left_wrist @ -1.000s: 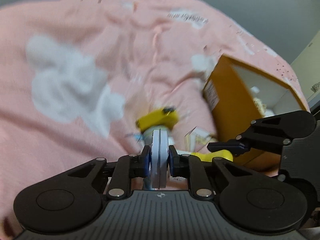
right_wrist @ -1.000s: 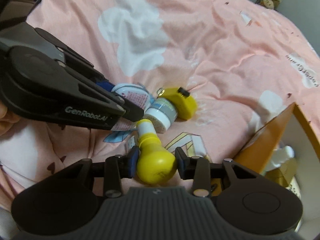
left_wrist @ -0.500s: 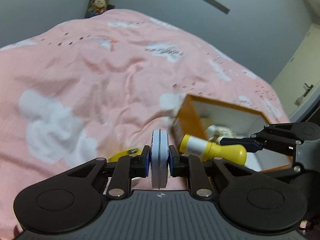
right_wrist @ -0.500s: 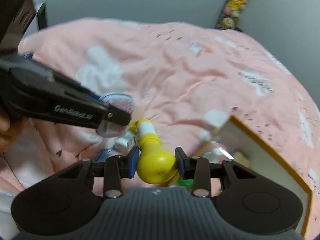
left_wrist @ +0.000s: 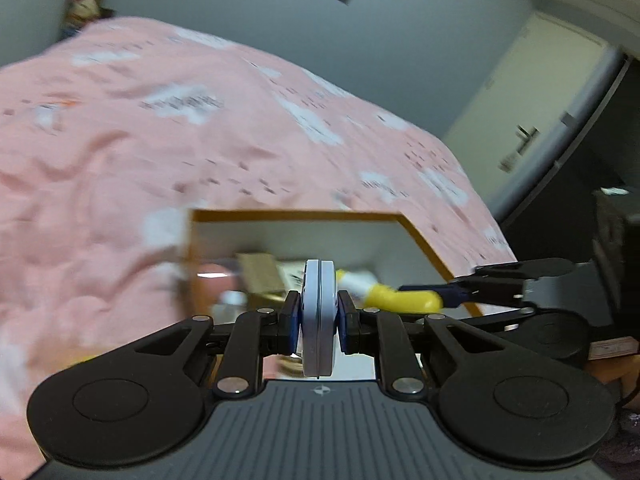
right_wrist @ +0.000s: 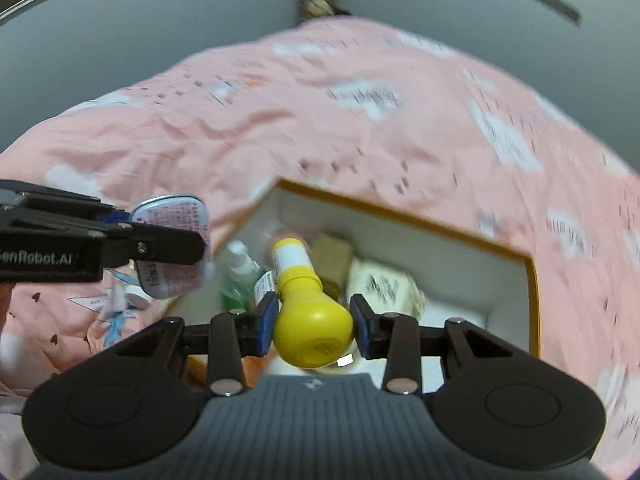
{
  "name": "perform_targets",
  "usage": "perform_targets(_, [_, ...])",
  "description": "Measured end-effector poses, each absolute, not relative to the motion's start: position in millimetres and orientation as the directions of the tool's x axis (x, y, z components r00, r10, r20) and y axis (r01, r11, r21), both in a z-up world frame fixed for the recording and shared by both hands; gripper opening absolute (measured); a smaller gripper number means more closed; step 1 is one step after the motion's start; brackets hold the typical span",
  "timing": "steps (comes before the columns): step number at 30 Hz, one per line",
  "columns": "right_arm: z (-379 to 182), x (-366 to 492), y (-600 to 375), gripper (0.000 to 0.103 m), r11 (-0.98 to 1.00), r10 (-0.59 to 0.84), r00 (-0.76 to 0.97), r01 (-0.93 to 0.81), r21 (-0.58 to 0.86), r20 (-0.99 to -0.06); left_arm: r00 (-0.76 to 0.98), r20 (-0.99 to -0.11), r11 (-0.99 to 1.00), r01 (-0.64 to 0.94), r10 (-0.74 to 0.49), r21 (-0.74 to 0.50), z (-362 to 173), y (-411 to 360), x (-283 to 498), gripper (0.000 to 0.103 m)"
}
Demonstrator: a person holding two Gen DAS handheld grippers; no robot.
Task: Organize rigid objects
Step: 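Lift the tin and yellow bottle and carry both over the orange box, then open the right tool to drop the yellow bottle while left tool releases the tin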
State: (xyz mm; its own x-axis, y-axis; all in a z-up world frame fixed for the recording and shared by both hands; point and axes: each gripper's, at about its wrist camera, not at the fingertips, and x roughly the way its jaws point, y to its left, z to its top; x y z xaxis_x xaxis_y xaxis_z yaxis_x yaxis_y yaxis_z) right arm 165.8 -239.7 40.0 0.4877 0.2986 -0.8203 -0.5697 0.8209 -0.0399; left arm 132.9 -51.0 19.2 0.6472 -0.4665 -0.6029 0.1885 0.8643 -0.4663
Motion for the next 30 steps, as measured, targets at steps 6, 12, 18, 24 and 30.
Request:
perform_targets(6, [10.7, 188.7, -265.6, 0.039, 0.863, 0.253, 0.359, -0.503, 0.042, -0.898, 0.517, -0.670, 0.833, 0.184, -0.533, -0.521, -14.7, -79.3, 162.0, 0.020])
perform_targets(12, [-17.5, 207.9, -277.8, 0.039, 0.886, 0.239, 0.242, -0.451, 0.109, -0.940, 0.423, -0.723, 0.831, 0.160, -0.546, -0.533, -38.1, -88.8, 180.2, 0.020])
perform_targets(18, [-41.2, 221.2, -282.3, 0.039, 0.899, 0.221, 0.152, -0.416, 0.140, -0.963, 0.354, -0.747, 0.822, 0.153, -0.563, -0.548, -52.4, -96.4, 192.8, 0.020])
perform_targets(24, [-52.9, 230.1, -285.3, 0.039, 0.909, 0.218, 0.103, -0.383, 0.164, -0.970, 0.303, -0.770, 0.825, 0.124, -0.561, -0.552, -66.5, -98.6, 200.9, 0.020])
perform_targets(30, [-63.2, 234.2, -289.4, 0.039, 0.921, 0.206, 0.070, -0.351, 0.169, -0.976, 0.261, -0.783, 0.825, 0.138, -0.564, -0.548, -72.5, -103.0, 202.8, 0.020])
